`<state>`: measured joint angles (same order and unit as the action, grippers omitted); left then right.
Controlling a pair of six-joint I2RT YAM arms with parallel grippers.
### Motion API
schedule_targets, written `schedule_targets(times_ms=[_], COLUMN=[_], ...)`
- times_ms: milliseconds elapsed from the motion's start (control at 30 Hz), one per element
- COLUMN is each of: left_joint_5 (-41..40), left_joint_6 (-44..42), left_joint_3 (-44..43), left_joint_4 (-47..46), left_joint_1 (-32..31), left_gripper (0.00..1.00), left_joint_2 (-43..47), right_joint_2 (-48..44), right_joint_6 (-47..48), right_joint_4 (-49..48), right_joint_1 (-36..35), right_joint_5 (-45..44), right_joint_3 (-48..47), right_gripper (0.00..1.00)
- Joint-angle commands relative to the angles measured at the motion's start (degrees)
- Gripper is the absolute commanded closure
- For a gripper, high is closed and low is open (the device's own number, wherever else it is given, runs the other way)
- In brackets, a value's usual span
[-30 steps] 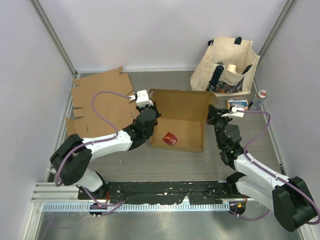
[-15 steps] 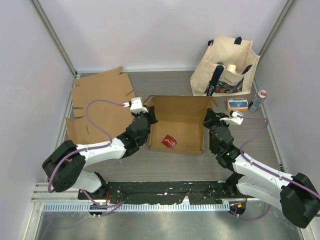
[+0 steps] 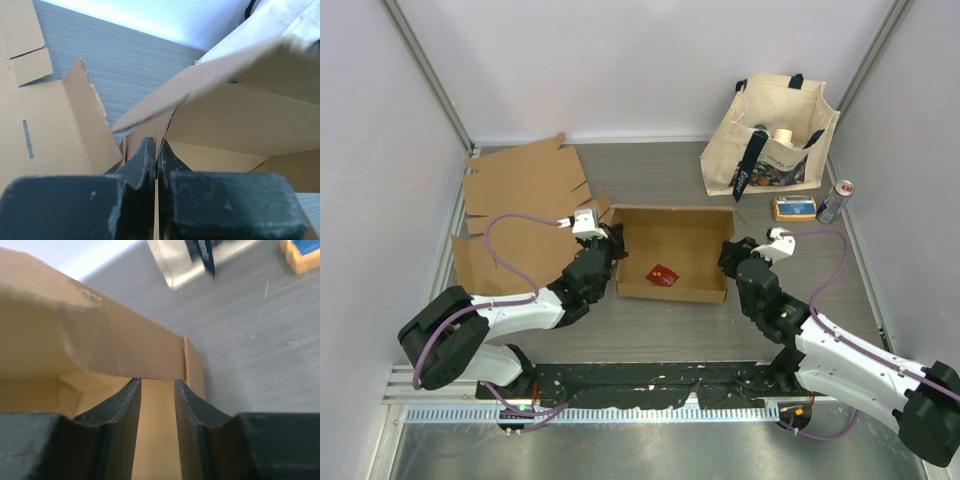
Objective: Fold the paper box
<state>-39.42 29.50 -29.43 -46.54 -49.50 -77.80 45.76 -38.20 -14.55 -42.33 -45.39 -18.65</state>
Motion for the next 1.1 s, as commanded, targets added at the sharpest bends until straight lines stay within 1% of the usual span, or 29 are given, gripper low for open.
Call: schedule_targets(times_ms=[0,33,67,133,167,200,267,300,333,400,467,533,600,633,667,700,733,767,800,833,900,933,1000,1033,1067], left_joint_5=[-0.92,-0.49,-0.48,-0.57,-0.57,-0.57,-0.83,-0.83,-0.83,-1.01,-1.27,-1.27,-1.1,-1.01,-0.84,-1.01,-1.01,-1.01,-0.92,-0.92,-1.01,-1.45,-1.54,-1.63,-1.63], left_joint_6=[-1.45,-1.89,-2.25,-3.04,-3.21,-3.22,-3.22,-3.22,-3.22,-3.57,-4.27,-4.8,-5.06,-5.06,-5.06,-4.98,-5.06,-5.06,-5.32,-5.33,-5.76,-5.77,-5.77,-5.77,-5.85], left_joint_3=[2.27,2.19,2.18,1.75,1.74,1.83,1.83,1.75,1.74,1.74,1.74,2.1,2.53,2.71,2.89,2.97,3.06,3.06,3.15,3.06,2.98,2.98,3.24,3.15,3.24], left_joint_4=[2.16,1.55,1.46,1.54,1.54,1.46,1.19,1.19,1.19,1.19,1.28,1.63,2.07,2.07,2.07,2.16,2.25,2.51,2.77,3.12,3.74,3.83,3.83,3.92,4.0], left_joint_1=[0.36,0.28,0.28,0.28,0.19,0.19,0.19,0.1,0.01,-0.42,-0.6,-0.95,-1.04,-1.13,-1.22,-1.22,-1.3,-1.39,-1.48,-1.48,-1.57,-1.57,-1.57,-1.57,-1.66], left_gripper=[1.0,1.0,1.0,1.0,1.0,1.0,1.0,1.0,1.0,1.0,1.0,1.0,1.0,1.0,1.0,1.0,1.0,1.0,1.0,1.0,1.0,1.0,1.0,1.0,1.0], left_joint_2=[0.02,-0.16,-0.16,-0.42,-0.42,-0.6,-0.77,-0.86,-0.86,-0.95,-0.51,-0.16,0.37,0.46,0.46,0.37,0.37,0.46,0.98,1.16,1.6,1.6,1.86,2.04,2.21], right_joint_2=[-2.42,-3.04,-4.96,-7.69,-10.66,-12.17,-15.77,-19.44,-21.13,-24.47,-25.19,-22.92,-19.15,-13.56,-10.89,-7.82,-1.96,1.67,4.4,8.69,11.45,12.85,14.26,14.97,16.37], right_joint_6=[-11.54,-12.07,-12.86,-13.48,-13.05,-12.35,-10.86,-9.19,-7.35,-3.75,-2.07,-0.39,1.45,3.11,3.91,5.66,11.07,14.43,18.47,24.68,30.78,35.16,37.84,40.28,42.65], right_joint_4=[32.18,36.13,37.82,42.03,43.36,44.5,48.11,49.34,50.66,53.03,53.84,51.91,49.97,49.01,48.13,46.81,46.28,47.23,49.85,50.75,52.33,51.73,50.15,49.45,49.0], right_joint_1=[-0.3,-0.39,-0.39,-0.48,-0.39,-0.39,-0.39,-0.39,-0.39,-0.39,-0.39,-0.39,-0.39,-0.39,-0.39,-0.39,-0.39,-0.39,-0.39,-0.48,-0.65,-1.52,-3.19,-4.42,-7.39], right_joint_5=[10.56,13.54,18.35,23.39,25.68,30.4,33.33,34.91,36.14,38.69,40.63,40.21,38.98,37.93,38.09,39.4,43.06,44.58,47.9,50.72,53.29,53.56,51.98,49.8,45.69], right_joint_3=[-10.34,-10.87,-11.75,-12.19,-12.98,-13.51,-15.52,-16.32,-17.28,-21.41,-26.22,-29.67,-35.03,-36.87,-40.2,-41.54,-43.29,-47.48,-49.7,-52.68,-54.9,-55.34,-55.17,-54.91,-54.91], right_gripper=[0.56,0.53,0.52,0.5,0.48,0.41,0.4,0.39,0.38,0.36,0.36,0.36,0.35,0.35,0.34,0.31,0.31,0.3,0.3,0.3,0.31,0.31,0.3,0.3,0.29])
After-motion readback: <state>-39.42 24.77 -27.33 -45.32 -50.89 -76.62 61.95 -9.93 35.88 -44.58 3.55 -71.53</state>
